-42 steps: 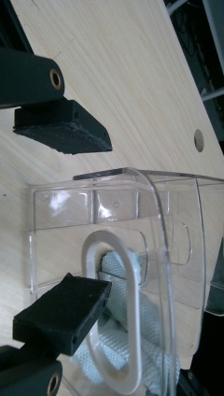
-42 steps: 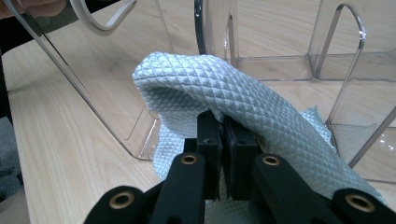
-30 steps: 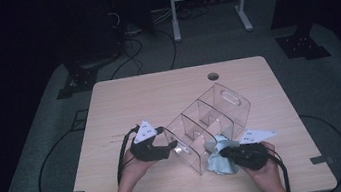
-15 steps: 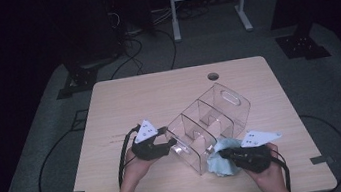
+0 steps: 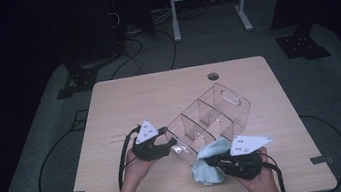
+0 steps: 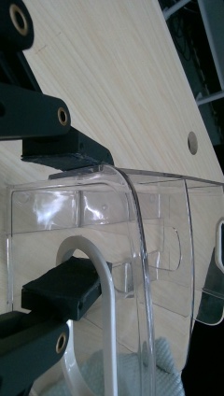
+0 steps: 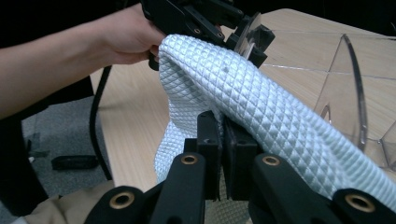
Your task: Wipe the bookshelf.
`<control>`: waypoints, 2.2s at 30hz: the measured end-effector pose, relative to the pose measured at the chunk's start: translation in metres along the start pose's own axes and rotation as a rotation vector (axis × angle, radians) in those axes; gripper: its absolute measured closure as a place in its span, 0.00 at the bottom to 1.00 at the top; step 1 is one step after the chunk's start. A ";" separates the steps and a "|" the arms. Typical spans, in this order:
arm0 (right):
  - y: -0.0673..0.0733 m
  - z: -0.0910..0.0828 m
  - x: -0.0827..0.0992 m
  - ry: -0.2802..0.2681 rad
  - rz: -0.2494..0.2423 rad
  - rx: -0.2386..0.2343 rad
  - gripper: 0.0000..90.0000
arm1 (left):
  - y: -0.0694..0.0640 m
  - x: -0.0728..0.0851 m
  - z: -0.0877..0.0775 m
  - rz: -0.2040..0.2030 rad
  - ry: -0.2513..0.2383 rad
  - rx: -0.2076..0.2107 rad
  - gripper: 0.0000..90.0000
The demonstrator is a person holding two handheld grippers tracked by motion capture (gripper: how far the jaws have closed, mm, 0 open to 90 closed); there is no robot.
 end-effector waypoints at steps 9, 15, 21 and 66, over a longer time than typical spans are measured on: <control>-0.001 0.022 0.030 0.075 0.019 0.007 0.95 | -0.001 0.001 0.000 -0.004 -0.015 0.000 0.50; -0.002 0.014 0.011 0.019 0.013 0.020 0.95 | 0.000 0.001 0.000 -0.010 -0.015 -0.003 0.50; 0.000 0.024 0.030 0.069 0.021 0.014 0.95 | -0.001 0.002 0.000 -0.008 -0.018 -0.005 0.51; 0.001 0.034 0.045 0.096 0.024 0.017 0.96 | 0.000 0.002 0.000 -0.012 -0.029 -0.008 0.51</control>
Point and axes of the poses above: each handheld gripper's, and its own axes: z roughly forward along the jaws, x roughly out of its underside, y roughly to its left, the point moved 9 cm from there along z, roughly forward along the jaws, and after that the axes turned 10 degrees about x, right-handed, at the moved point
